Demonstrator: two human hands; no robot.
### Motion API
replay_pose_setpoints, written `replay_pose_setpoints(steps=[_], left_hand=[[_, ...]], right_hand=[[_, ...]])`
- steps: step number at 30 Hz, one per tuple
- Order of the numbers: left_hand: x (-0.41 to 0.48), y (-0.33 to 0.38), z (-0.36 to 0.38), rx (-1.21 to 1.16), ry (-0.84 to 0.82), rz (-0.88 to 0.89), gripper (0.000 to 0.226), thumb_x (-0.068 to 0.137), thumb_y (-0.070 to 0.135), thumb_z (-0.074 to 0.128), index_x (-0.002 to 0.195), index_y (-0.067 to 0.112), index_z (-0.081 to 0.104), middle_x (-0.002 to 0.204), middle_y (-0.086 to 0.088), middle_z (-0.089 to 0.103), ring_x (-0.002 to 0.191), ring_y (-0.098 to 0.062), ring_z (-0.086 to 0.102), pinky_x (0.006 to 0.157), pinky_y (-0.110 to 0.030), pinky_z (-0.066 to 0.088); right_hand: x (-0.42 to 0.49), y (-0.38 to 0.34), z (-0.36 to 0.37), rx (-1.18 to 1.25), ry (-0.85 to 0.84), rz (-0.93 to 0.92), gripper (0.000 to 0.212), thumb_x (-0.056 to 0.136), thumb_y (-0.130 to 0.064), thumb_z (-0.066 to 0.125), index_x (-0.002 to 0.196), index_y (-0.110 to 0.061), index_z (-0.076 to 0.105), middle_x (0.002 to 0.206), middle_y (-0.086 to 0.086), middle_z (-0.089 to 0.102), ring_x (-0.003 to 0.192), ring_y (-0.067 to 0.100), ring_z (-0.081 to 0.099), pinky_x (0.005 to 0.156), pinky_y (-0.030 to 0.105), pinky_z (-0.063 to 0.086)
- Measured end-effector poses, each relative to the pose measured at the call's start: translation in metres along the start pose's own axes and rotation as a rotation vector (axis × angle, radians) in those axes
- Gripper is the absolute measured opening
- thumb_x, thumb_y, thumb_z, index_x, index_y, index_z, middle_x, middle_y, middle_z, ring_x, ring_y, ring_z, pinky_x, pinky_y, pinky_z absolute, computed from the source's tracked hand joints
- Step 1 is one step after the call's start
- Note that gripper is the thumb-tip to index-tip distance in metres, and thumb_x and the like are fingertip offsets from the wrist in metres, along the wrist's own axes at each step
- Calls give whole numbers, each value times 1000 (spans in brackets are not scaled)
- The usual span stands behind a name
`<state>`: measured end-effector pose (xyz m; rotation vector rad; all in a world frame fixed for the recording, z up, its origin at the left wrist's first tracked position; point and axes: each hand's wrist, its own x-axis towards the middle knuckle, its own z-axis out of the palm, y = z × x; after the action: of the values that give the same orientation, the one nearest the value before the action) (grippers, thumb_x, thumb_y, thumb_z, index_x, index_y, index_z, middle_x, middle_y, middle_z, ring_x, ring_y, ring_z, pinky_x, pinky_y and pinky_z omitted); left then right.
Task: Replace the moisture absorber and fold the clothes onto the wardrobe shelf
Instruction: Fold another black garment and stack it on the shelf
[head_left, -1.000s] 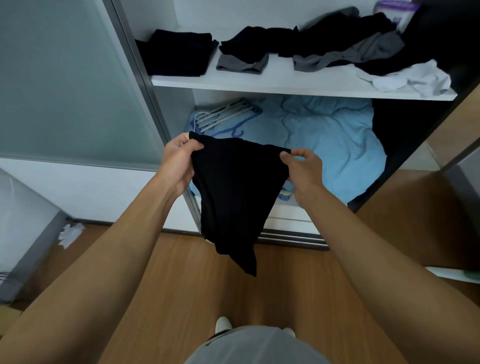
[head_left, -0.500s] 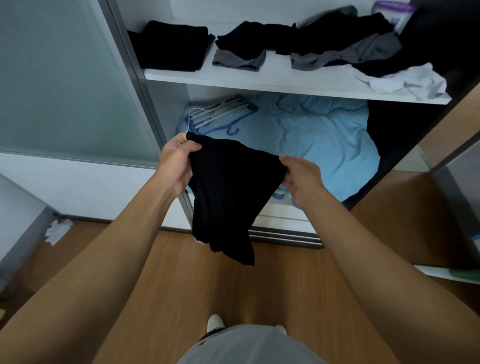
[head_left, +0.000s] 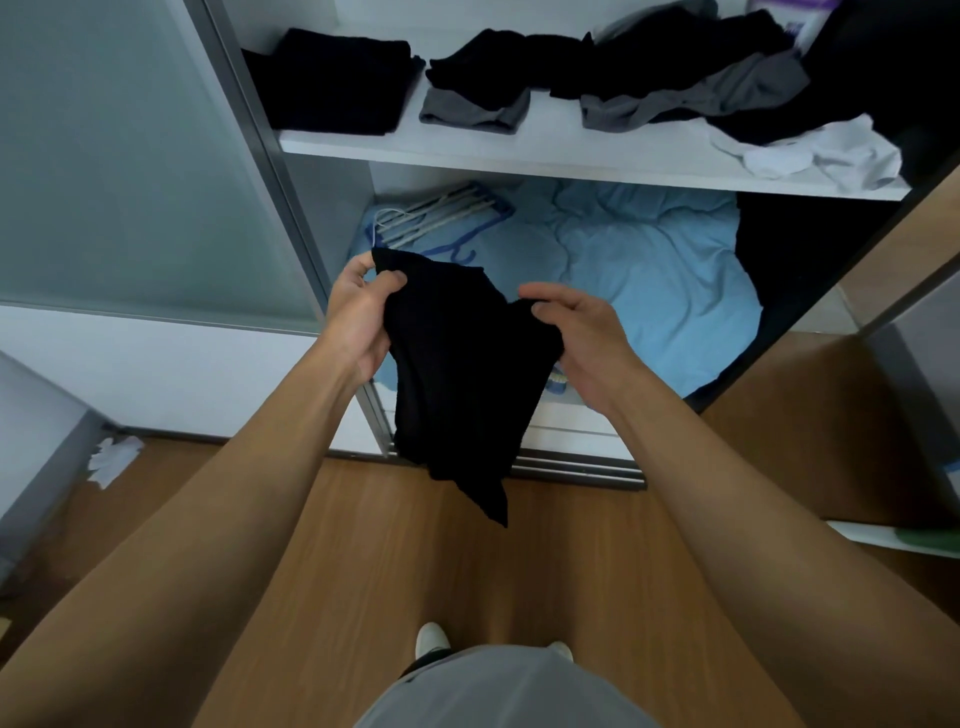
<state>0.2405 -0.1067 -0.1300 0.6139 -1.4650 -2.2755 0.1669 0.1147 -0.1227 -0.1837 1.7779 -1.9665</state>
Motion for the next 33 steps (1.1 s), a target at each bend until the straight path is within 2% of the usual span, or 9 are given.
replay_pose_setpoints(steps=[4, 6, 8, 12, 16, 20, 26, 31, 33], left_hand=[[6, -15, -20, 48, 140, -61, 25, 96, 14, 64, 120, 11, 59, 104, -8, 73, 91, -18, 71, 83, -32, 56], [2, -29, -25, 69, 70, -112, 9, 97, 20, 62, 102, 17, 70, 96, -2, 75, 88, -13, 71, 81, -29, 54], [-5, -45, -21, 89, -21, -153, 16, 98, 24, 61, 88, 21, 73, 89, 4, 76, 85, -10, 71, 74, -24, 54], [-16, -73, -16, 31, -80, -184, 9, 98, 20, 61, 103, 12, 63, 100, 0, 76, 99, -15, 71, 78, -24, 55], [-22, -88, -10, 59, -169, -169, 15, 97, 18, 61, 109, 19, 70, 112, 0, 75, 107, -13, 69, 83, -21, 54], [-24, -100, 7, 211, -174, -187, 13, 91, 9, 68, 102, 16, 73, 97, 4, 78, 93, -10, 73, 74, -15, 53], [-6, -88, 15, 456, 39, -118, 15, 82, 8, 67, 71, 17, 65, 55, 13, 68, 53, 0, 65, 49, -13, 48], [15, -57, 12, 468, -25, -26, 13, 83, 4, 58, 80, 6, 70, 72, 1, 70, 68, -10, 66, 65, -21, 52], [15, -45, 14, 438, -31, -16, 14, 82, 7, 53, 75, 7, 65, 70, -3, 61, 67, -15, 58, 64, -27, 45]], right_hand=[[1, -12, 6, -57, 51, -61, 35, 87, 1, 53, 87, -22, 79, 78, -2, 75, 63, 8, 67, 58, 20, 54], [-1, -9, 9, -54, 71, -55, 36, 85, 2, 53, 86, -22, 79, 78, -1, 75, 68, 10, 68, 66, 23, 57], [-3, -6, 9, -10, 98, -41, 36, 85, 4, 53, 85, -21, 78, 78, 0, 75, 72, 13, 68, 72, 26, 59], [-5, -2, 1, 7, 135, -39, 33, 86, 6, 53, 89, -16, 77, 82, 5, 75, 75, 17, 68, 77, 30, 58], [-5, -5, -11, 44, 152, -55, 31, 86, 6, 54, 89, -15, 77, 77, 5, 75, 67, 14, 68, 64, 24, 56], [-7, -3, -22, 51, 180, -59, 28, 86, 5, 55, 95, -12, 76, 76, 5, 75, 67, 14, 69, 64, 24, 55], [-6, -3, -37, -137, 211, -56, 31, 82, 7, 55, 91, -14, 76, 76, 2, 76, 66, 11, 70, 60, 20, 54], [-5, 1, -46, -375, 185, -38, 37, 82, 12, 52, 85, -18, 75, 83, -1, 73, 65, 0, 69, 59, 12, 52], [-3, -1, -46, -441, 161, -56, 41, 81, 12, 51, 83, -21, 74, 85, -2, 72, 65, -2, 68, 59, 11, 51]])
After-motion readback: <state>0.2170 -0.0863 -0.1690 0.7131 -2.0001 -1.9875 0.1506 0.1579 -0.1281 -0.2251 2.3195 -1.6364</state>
